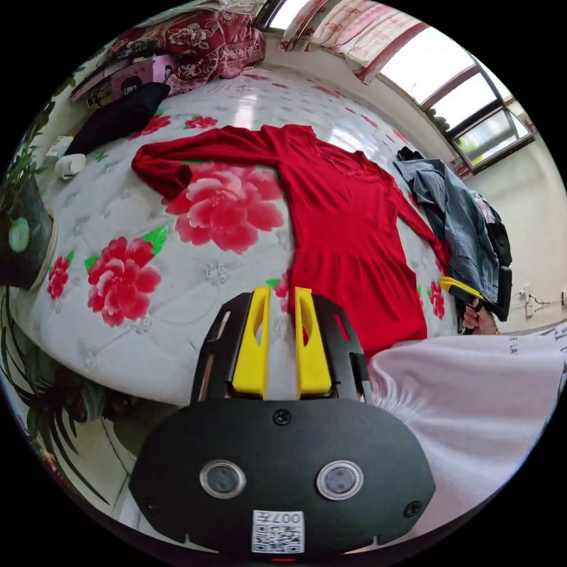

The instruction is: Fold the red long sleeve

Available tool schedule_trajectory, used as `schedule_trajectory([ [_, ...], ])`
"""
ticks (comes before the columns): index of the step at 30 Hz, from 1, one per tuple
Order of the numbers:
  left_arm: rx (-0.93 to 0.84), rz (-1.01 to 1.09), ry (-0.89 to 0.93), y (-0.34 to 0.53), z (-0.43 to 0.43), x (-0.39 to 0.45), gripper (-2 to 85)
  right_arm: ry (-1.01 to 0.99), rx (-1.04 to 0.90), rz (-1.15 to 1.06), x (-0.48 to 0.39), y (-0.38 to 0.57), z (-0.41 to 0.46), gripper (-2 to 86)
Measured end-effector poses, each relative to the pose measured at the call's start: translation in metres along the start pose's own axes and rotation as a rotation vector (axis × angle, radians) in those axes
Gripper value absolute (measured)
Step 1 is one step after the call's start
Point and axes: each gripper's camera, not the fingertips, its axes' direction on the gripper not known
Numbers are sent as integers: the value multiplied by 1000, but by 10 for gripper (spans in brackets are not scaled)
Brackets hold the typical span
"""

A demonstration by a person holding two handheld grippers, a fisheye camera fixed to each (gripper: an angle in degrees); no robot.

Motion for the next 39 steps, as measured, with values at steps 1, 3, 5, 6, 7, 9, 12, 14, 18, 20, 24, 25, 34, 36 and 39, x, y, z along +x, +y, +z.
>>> schedule_trajectory([
  [1,-10,0,9,9,-2,2,81,-3,-16,0,-3,9,0,60],
  [3,-56,16,33,28,-3,11,95,-11,-80,-15,-12,35,6,62],
  [5,-77,52,23,29,0,21,103,-25,-114,-41,-20,43,13,61],
  [6,-87,83,10,24,3,30,102,-24,-135,-68,-26,43,18,58],
  [7,-89,101,1,20,5,35,102,-20,-146,-83,-29,43,21,56],
  [9,-130,163,-87,8,14,56,66,26,-201,-131,-41,38,32,41],
  [12,-141,219,-176,-9,7,68,4,73,-206,-156,-45,27,24,20],
  [14,-145,195,-118,-20,-5,62,-2,42,-161,-135,-39,20,4,9],
  [18,-75,64,91,-35,-54,36,-5,-146,-30,-63,-18,10,-62,1],
  [20,-57,27,113,-37,-66,29,-3,-180,-8,-50,-15,11,-80,1],
  [24,-98,-51,159,-41,-55,12,27,-253,-11,7,-3,13,-79,11],
  [25,-103,-67,166,-41,-52,11,36,-252,-13,21,-1,14,-75,14],
  [34,-95,13,112,-32,-42,44,79,-87,-189,-86,-29,3,0,20],
  [36,-146,29,34,-42,-27,55,11,-101,-201,-95,-33,-8,1,7],
  [39,-164,32,77,-52,-29,56,-6,-183,-194,-109,-29,-16,-19,1],
])
